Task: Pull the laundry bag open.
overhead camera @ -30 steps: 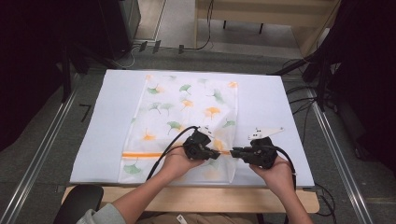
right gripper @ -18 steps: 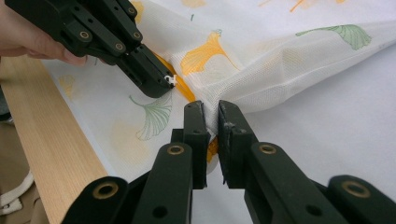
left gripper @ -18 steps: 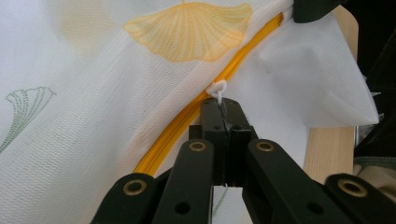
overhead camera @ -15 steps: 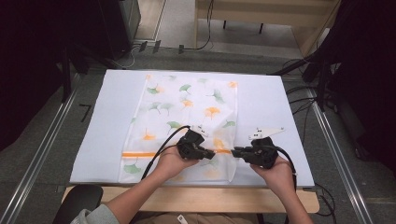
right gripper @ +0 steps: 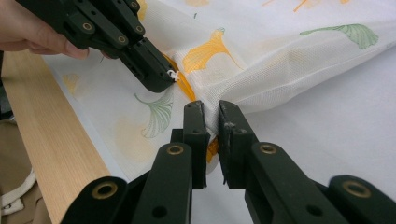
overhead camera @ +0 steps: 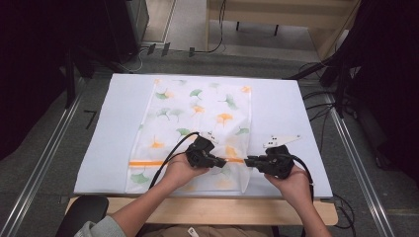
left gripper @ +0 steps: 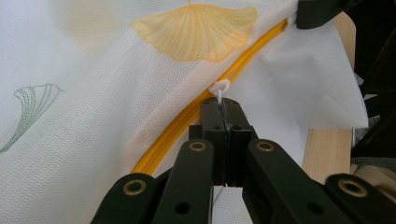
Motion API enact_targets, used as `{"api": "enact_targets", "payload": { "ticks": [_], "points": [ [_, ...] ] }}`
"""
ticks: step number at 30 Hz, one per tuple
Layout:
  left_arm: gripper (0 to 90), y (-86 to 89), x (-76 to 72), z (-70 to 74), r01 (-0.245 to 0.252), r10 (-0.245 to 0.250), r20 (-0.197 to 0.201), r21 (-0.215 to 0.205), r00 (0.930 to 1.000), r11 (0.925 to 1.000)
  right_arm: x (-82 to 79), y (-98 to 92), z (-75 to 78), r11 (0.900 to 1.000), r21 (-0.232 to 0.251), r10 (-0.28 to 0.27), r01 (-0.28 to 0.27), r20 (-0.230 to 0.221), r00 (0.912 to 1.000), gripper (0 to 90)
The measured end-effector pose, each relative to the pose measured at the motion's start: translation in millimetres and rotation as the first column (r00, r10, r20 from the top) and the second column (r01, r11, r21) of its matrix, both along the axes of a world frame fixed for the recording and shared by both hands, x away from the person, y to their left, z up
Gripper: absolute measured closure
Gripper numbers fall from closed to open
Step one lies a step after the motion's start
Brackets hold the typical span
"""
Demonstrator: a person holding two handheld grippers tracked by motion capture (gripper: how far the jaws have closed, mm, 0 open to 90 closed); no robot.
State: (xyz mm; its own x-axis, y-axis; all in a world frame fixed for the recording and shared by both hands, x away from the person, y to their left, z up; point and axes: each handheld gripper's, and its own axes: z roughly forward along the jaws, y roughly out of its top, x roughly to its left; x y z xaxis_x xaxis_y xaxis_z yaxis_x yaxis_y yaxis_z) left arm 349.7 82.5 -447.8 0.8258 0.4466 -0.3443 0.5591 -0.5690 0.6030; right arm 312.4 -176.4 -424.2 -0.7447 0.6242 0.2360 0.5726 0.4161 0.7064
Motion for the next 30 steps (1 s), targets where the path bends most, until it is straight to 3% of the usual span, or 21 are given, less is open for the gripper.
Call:
{"api": "enact_targets", "payload": {
  "ticks": [8, 24, 30],
  "points": [
    [90.0, 2.7, 1.8, -0.5, 0.007, -0.007, -0.012, 0.001, 0.9999, 1.0000, -2.0, 0.9, 1.6, 1.000, 0.002, 0.003, -0.003, -0.002, 1.0000, 84.6],
    [90.0, 32.0, 7.5, -7.5, -0.088, 0.089, -0.049, 0.019, 0.9948, 0.9959, 1.8, -2.1, 4.5, 1.000, -0.016, 0.004, -0.004, -0.006, 1.0000, 84.6],
    [90.0, 35.3, 4.8, -6.8, -0.091, 0.091, -0.045, 0.013, 0.9948, 0.9958, 4.9, -1.7, 4.9, 1.000, -0.014, 0.005, -0.005, -0.009, 0.9999, 84.7]
  ]
}}
